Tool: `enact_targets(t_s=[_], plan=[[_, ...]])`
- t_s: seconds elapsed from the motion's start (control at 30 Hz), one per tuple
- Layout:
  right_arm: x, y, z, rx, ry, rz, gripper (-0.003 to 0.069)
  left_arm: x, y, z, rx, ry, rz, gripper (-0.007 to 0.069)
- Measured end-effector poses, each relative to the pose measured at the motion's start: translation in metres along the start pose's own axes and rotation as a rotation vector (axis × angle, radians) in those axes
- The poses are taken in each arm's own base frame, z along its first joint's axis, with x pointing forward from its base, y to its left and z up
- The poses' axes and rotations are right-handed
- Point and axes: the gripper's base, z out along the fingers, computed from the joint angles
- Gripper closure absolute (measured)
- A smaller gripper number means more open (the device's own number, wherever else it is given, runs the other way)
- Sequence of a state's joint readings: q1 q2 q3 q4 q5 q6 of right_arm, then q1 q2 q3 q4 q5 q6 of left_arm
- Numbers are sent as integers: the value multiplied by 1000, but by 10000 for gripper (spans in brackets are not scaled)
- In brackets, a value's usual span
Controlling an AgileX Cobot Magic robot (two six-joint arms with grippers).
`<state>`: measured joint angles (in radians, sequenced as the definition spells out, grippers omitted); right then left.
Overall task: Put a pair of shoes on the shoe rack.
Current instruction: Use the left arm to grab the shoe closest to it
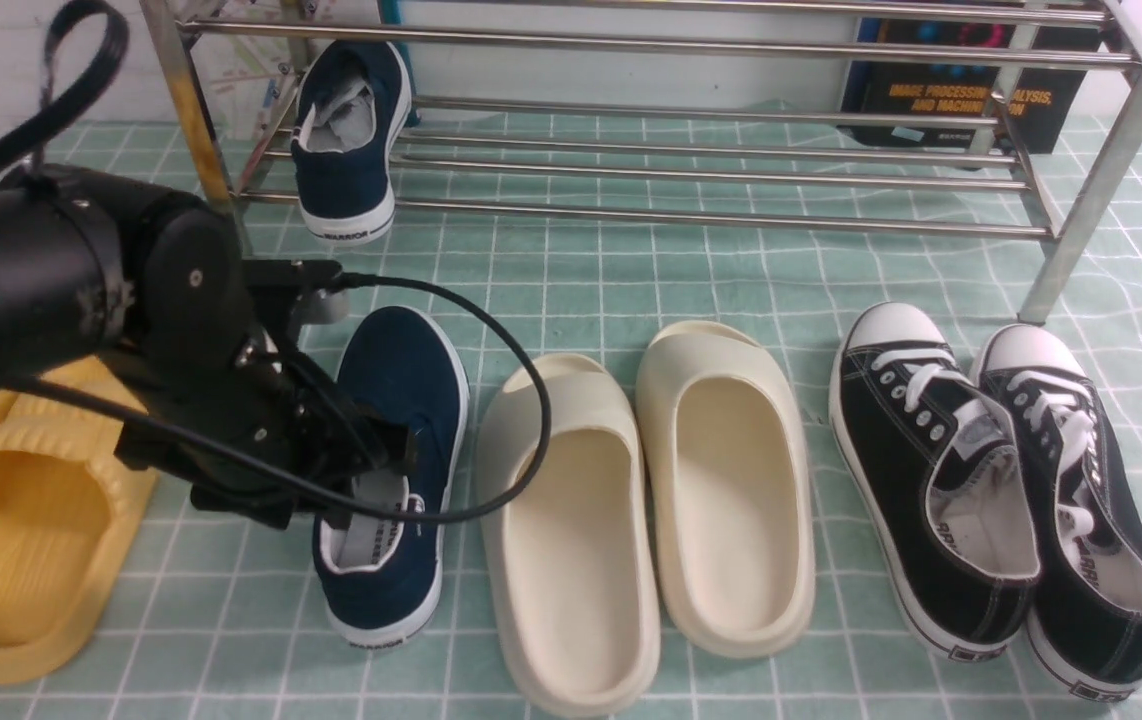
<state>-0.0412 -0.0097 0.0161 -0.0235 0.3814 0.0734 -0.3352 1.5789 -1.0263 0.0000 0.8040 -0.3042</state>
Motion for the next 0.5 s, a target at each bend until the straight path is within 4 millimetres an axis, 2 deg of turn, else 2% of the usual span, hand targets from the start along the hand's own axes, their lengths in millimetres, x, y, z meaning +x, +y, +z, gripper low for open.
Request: enact_targets(t_s=[0.13, 0.27, 0.37, 0.4, 0.43, 0.5], plan=[[0, 0, 0, 0, 0, 0, 419, -5, -1, 21, -4, 11, -26, 267], [0, 0, 0, 0, 0, 0, 419, -7, -2, 32, -6, 18, -37, 270], [0, 0, 0, 0, 0, 0, 419, -6, -2, 39, -11, 33, -37, 329], [0, 0, 0, 0, 0, 0, 419, -7, -1, 40, -18, 33, -29, 404], [0, 0, 0, 0, 0, 0, 419, -7, -1, 40, -21, 32, -25, 434], [0, 0, 0, 0, 0, 0, 419, -7, 0, 39, -30, 26, -14, 565]])
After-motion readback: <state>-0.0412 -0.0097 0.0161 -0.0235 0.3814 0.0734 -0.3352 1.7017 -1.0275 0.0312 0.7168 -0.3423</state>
